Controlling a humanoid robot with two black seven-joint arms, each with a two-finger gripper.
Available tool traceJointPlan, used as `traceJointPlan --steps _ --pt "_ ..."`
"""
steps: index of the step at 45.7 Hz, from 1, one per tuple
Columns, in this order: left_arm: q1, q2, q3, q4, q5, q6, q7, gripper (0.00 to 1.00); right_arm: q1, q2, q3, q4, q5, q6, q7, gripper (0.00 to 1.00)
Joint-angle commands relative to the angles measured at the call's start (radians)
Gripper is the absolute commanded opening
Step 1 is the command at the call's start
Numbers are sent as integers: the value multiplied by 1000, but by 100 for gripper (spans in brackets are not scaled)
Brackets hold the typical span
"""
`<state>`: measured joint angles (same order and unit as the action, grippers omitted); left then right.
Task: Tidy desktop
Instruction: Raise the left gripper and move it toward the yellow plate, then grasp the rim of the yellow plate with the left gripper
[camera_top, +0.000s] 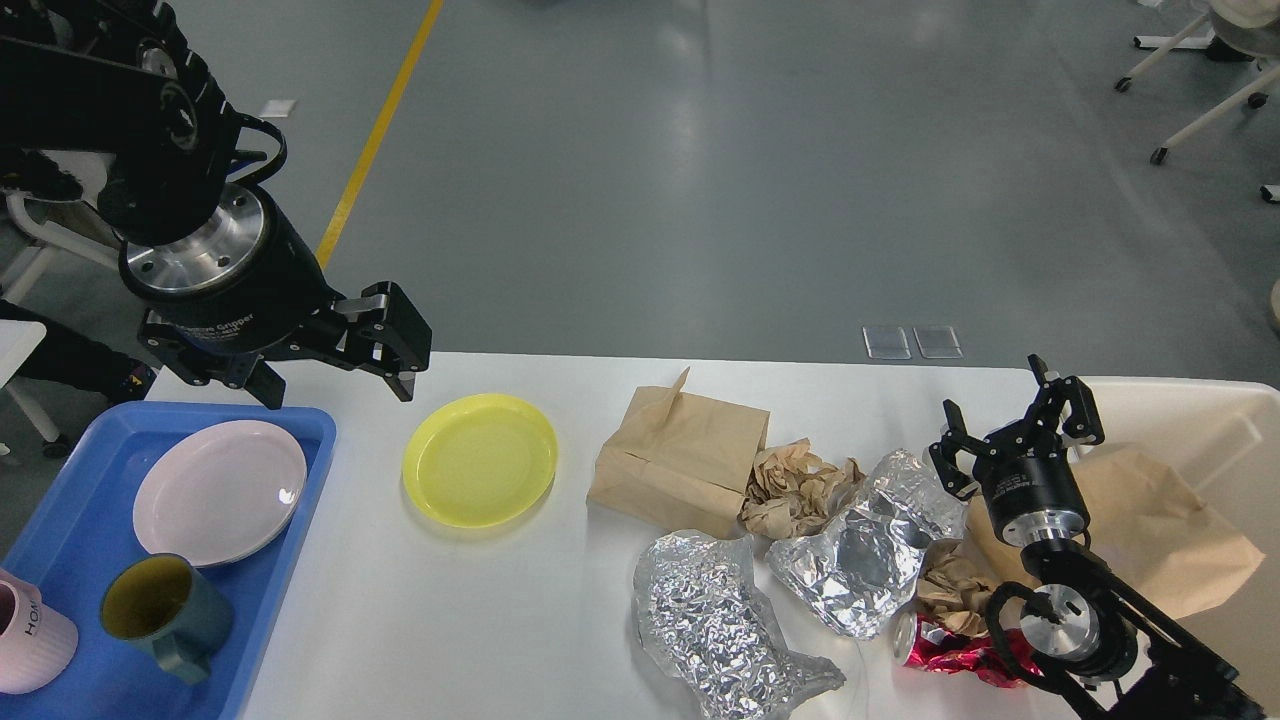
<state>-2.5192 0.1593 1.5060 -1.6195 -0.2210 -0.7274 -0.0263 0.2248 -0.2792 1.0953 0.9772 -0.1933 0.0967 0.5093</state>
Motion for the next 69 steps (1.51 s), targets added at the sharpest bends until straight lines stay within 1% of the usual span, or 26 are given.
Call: traceJointPlan --steps 1,3,4,7,12,14,17,19,24,27,30,33,38,43,46,47,55,58,64,69 --pt "175 51 -9 88 -1 37 -1 96 1 0 0 0 0 -2 0 100" --pt "236 69 -12 125 -8 57 0 95 1 0 0 0 0 0 0 100" --pt "310 81 -24 162 -33 86 2 94 1 0 0 0 0 0 0 100" --pt "422 82 -46 214 -104 143 5 93 1 0 0 0 0 0 0 100" --pt "612 75 -50 312 -239 264 14 91 1 0 0 0 0 0 0 100" --pt "672 75 -52 346 -296 301 23 91 1 0 0 0 0 0 0 100" --pt "747 75 -61 395 -350 339 52 91 1 0 0 0 0 -2 0 100" --pt "795 78 -90 423 -365 364 71 91 1 0 0 0 0 0 0 100" --pt "924 78 -211 493 -368 457 77 91 1 0 0 0 0 0 0 100" --pt "997 80 -254 535 -368 517 77 91 1 0 0 0 0 0 0 100" --pt "1037 72 -276 562 -367 571 77 92 1 0 0 0 0 0 0 100" --pt "1065 62 -288 593 -362 605 72 93 1 0 0 0 0 0 0 100" --pt "1131 40 -323 661 -356 609 78 94 1 0 0 0 0 0 0 100" --pt "1169 36 -363 713 -348 614 69 95 -1 0 0 0 0 0 0 100" --pt "1195 37 -404 740 -348 625 68 95 -1 0 0 0 0 0 0 100" --pt "1206 37 -423 748 -348 632 74 95 1 0 0 0 0 0 0 100" --pt "1289 40 -553 762 -347 755 78 94 1 0 0 0 0 0 0 100" --pt "1304 40 -582 762 -334 781 78 94 1 0 0 0 0 0 0 100" --pt "1324 45 -607 762 -327 795 75 89 1 0 0 0 0 0 0 100" --pt "1324 46 -609 763 -327 795 66 81 1 0 0 0 0 0 0 100"
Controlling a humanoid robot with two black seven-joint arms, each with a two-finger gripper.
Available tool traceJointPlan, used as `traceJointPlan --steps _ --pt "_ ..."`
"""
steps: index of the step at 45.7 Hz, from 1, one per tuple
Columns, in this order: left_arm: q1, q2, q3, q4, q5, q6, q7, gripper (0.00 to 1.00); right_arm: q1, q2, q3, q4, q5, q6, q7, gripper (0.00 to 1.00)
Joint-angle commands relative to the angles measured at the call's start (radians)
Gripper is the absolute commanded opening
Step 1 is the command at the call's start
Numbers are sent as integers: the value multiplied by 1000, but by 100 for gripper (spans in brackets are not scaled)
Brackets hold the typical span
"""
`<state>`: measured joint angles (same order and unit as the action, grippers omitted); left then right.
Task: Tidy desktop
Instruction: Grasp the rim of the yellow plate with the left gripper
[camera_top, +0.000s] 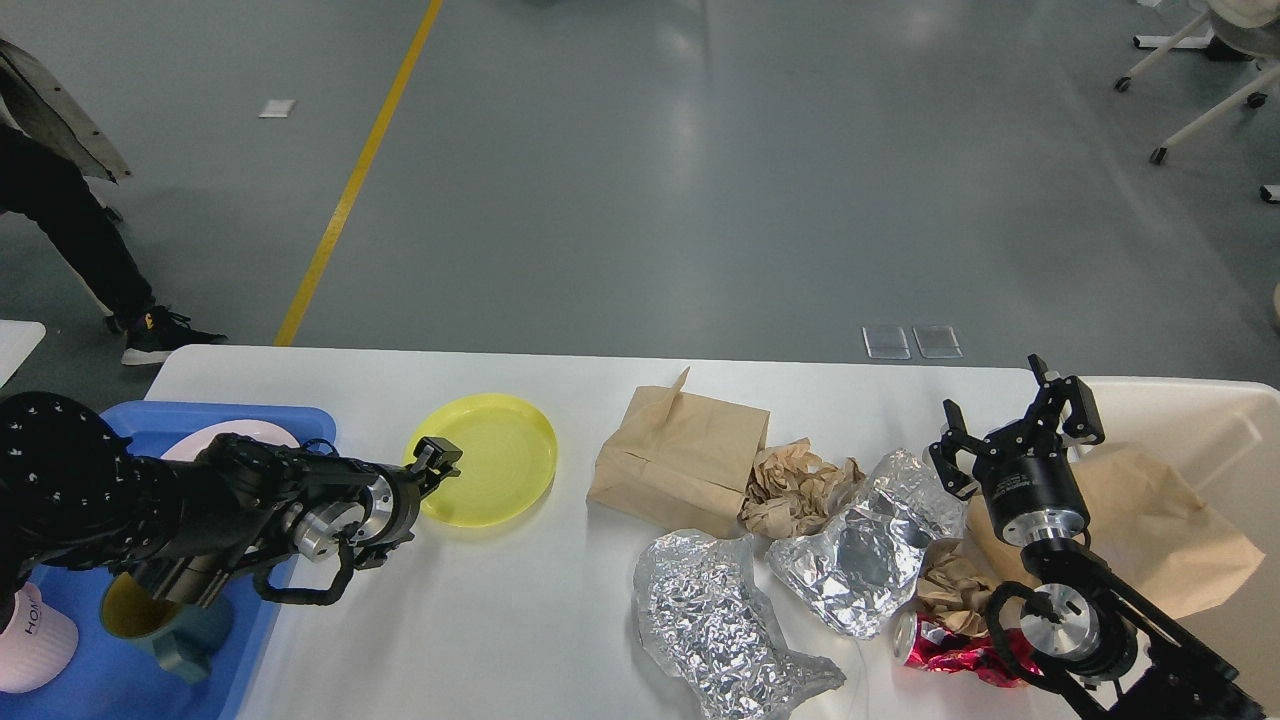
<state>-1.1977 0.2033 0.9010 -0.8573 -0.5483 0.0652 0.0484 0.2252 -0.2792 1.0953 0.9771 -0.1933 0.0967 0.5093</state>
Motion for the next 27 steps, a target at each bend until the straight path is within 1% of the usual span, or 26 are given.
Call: traceJointPlan --steps 1,3,7,12,19,21,22,27 --pt "3 2 -4 1 1 2 -9 77 0 0 0 0 0 0 0 100" --pt "4 2 -5 1 1 2 -10 71 0 0 0 0 0 0 0 100" --pt "13 4 -13 1 1 1 -10 64 0 0 0 0 0 0 0 100" --pt "43 7 -53 3 1 2 -9 58 0 0 0 0 0 0 0 100" --pt "87 13 -94 27 1 -4 -7 54 0 0 0 0 0 0 0 100" --pt "90 13 -109 27 1 -8 -1 50 0 0 0 0 0 0 0 100" --pt "92 15 -122 29 1 -12 2 45 0 0 0 0 0 0 0 100" --pt "92 22 -125 29 1 -18 4 38 -1 0 0 0 0 0 0 100"
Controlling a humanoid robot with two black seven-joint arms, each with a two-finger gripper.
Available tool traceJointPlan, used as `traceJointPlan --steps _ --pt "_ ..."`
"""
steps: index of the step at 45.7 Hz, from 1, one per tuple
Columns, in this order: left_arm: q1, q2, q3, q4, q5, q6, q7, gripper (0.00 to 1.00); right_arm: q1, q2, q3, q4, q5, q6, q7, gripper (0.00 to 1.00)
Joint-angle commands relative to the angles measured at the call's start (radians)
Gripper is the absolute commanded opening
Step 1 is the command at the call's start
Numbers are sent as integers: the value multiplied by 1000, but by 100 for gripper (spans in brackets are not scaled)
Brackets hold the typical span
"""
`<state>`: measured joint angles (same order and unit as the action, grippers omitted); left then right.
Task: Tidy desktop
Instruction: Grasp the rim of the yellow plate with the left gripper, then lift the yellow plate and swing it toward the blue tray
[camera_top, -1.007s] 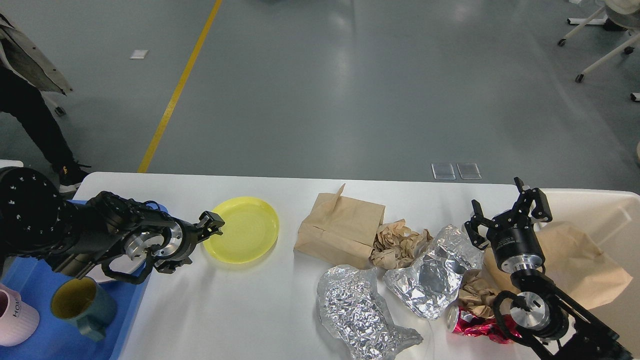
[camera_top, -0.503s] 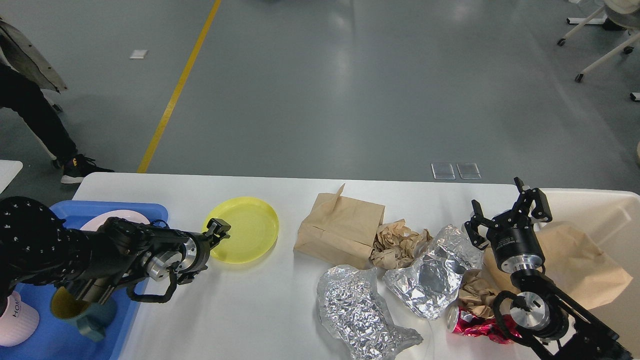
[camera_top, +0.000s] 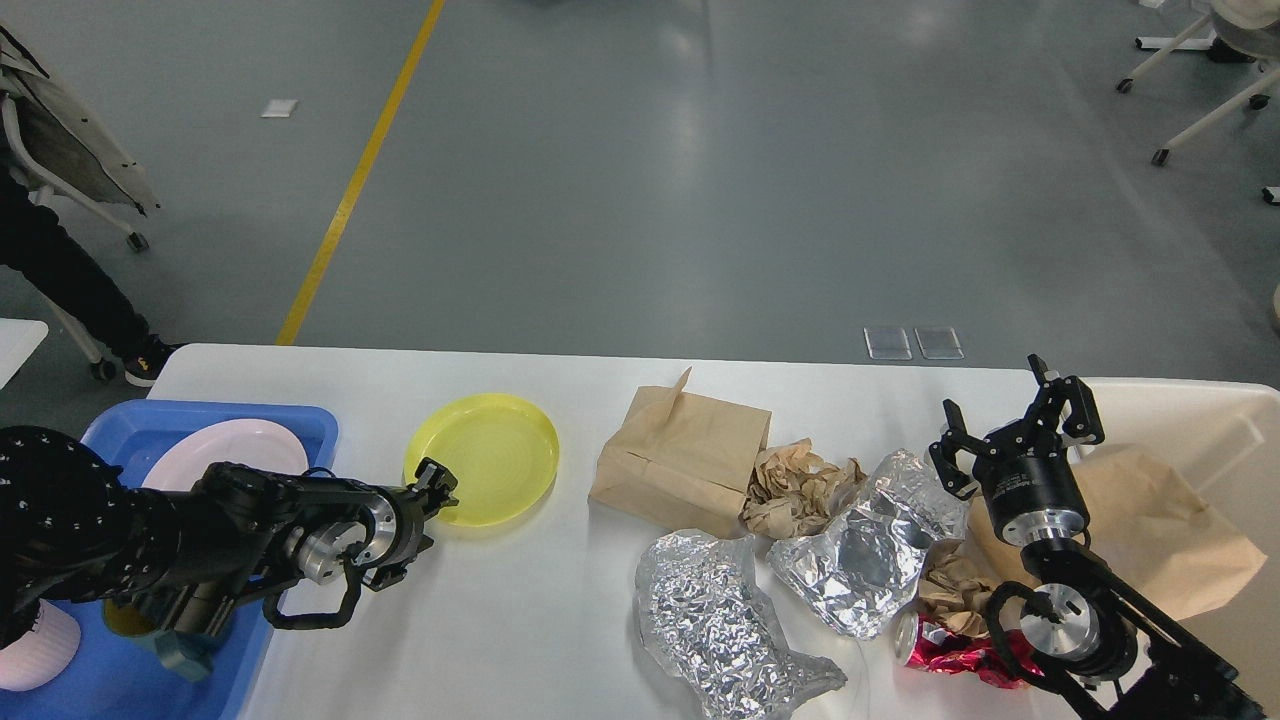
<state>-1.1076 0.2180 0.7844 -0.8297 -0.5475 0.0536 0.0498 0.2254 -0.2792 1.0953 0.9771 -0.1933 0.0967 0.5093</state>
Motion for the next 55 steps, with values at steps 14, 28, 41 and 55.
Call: traceJointPlan --steps 14,28,41,55 --pt "2 14 -8 1 0 -28 2 21 0 0 0 0 0 -2 0 100" --pt "-1 15 -8 1 0 -98 2 4 0 0 0 0 0 0 0 100" --pt "-8 52 -8 0 0 -173 2 0 0 0 0 0 0 0 0 100" --pt "-60 99 7 -57 4 -189 54 0 0 0 0 0 0 0 0 100"
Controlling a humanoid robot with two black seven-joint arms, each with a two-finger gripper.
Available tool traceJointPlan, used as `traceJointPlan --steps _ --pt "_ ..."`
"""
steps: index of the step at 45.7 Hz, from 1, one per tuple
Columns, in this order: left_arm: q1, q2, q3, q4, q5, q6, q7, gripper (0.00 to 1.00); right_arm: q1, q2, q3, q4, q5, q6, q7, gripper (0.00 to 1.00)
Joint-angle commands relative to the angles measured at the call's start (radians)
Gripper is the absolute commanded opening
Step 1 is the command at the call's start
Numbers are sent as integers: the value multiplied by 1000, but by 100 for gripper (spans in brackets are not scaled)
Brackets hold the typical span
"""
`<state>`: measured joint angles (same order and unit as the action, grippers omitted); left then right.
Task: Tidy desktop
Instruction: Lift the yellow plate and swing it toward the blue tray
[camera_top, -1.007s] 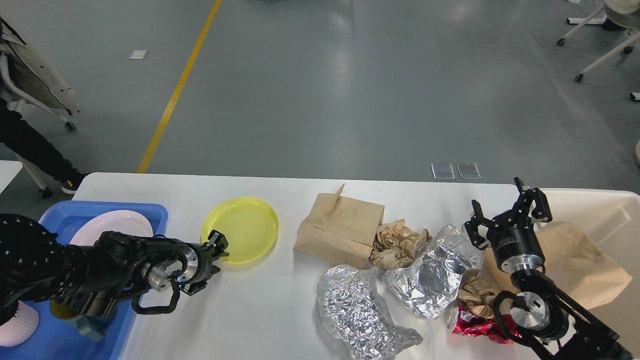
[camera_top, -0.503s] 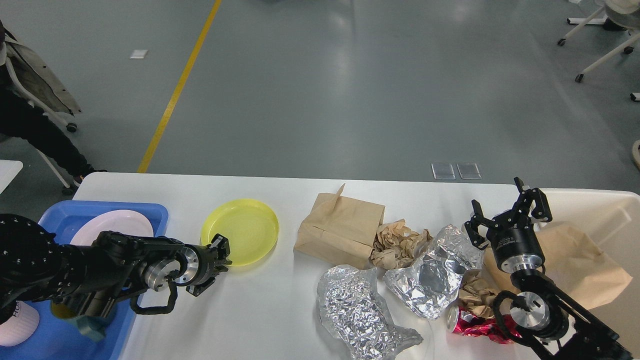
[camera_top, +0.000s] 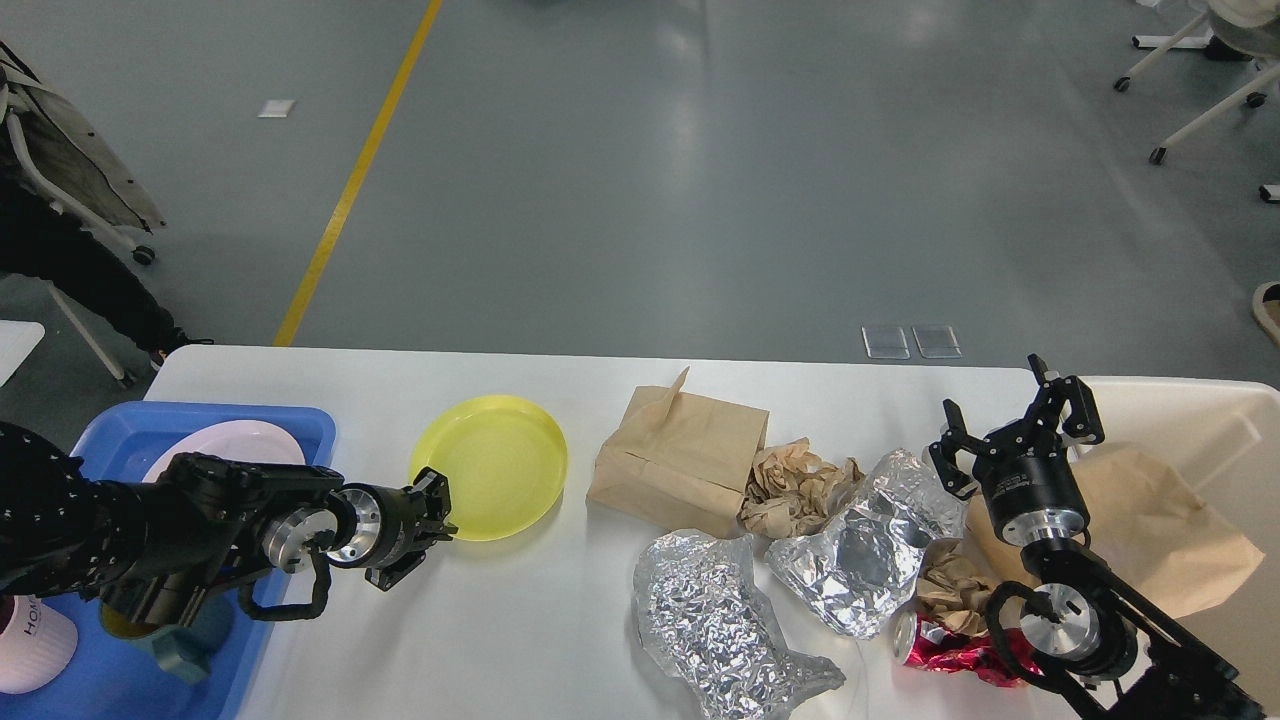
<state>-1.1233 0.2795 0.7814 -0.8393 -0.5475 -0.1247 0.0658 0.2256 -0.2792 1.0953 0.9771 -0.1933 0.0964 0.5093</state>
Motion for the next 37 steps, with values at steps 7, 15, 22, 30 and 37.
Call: traceJointPlan --steps 7,15,22,30,37 --pt "-254 128 71 -228 14 -15 205 0 0 0 0 0 0 0 0 100" --pt "-467 246 104 -429 15 -24 266 0 0 0 0 0 0 0 0 100" --pt "-699 299 223 -589 12 -30 258 0 0 0 0 0 0 0 0 100" --pt "-869 317 334 -658 0 -32 270 0 -2 0 0 0 0 0 0 100" --pt "-862 354 314 -650 9 -29 345 0 0 0 0 -2 0 0 0 100"
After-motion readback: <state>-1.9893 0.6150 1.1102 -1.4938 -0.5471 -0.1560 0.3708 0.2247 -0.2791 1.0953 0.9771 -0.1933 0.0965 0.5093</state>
